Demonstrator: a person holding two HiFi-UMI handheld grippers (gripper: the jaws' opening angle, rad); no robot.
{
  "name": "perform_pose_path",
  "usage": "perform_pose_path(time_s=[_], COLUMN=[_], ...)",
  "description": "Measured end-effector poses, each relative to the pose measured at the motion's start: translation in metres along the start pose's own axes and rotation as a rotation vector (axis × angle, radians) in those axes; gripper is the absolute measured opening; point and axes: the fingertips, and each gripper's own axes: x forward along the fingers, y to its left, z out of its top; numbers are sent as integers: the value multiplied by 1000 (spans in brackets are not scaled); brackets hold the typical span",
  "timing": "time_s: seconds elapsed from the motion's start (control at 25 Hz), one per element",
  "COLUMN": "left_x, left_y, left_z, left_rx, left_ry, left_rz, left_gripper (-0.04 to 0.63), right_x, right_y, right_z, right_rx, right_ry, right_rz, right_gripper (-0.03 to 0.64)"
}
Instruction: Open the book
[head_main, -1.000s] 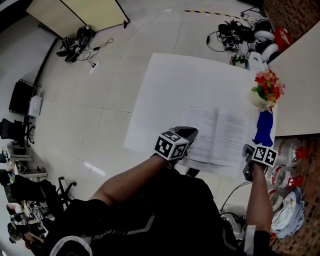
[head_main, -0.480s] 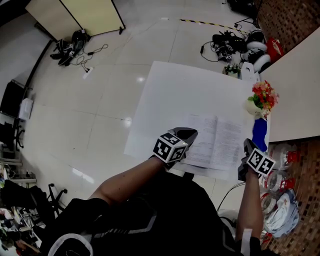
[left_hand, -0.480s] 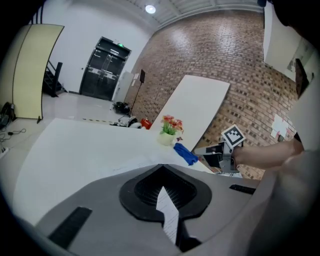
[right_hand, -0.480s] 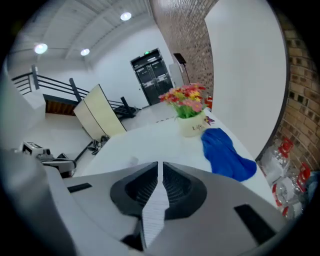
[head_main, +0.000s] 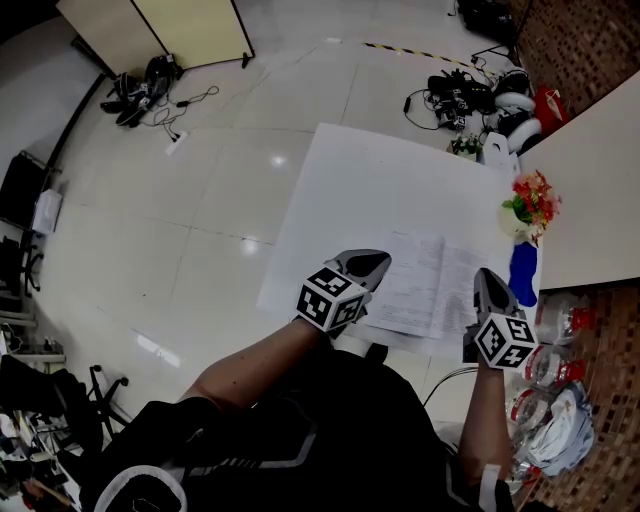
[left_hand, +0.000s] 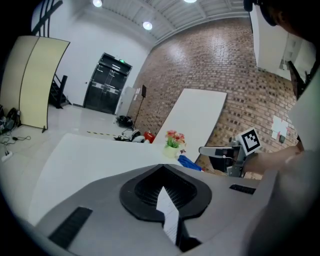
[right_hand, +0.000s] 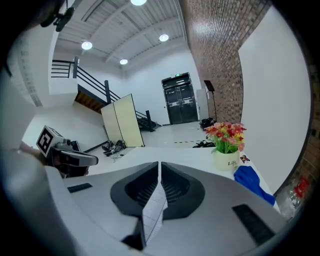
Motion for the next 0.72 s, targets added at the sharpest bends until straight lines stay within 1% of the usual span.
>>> perform_pose_path(time_s=[0.28, 0.44, 0.52, 0.6, 0.64, 0.72], left_x=[-25, -46, -52, -57, -62, -74], left_y=[7, 13, 19, 21, 21, 15], left_z=[8, 12, 12, 8, 6, 4], left_rx=[-12, 20, 31, 21, 15, 4], left_ry=[-44, -88, -108, -104, -95, -94], left_rz=[-5, 6, 15, 17, 18, 20], left_gripper=[-5, -5, -5, -5, -5, -5], right_x=[-18, -38, -46, -55, -60, -73], right_y=[12, 28, 35, 40, 44, 53], right_z=[9, 19, 25, 30, 32, 38], right_rx=[34, 85, 70, 43, 50, 106], right_ry=[-37, -74, -101, -122, -130, -145], right_rz=[-49, -41, -44, -70, -81, -82], right_gripper=[3, 2, 2, 2, 2, 2])
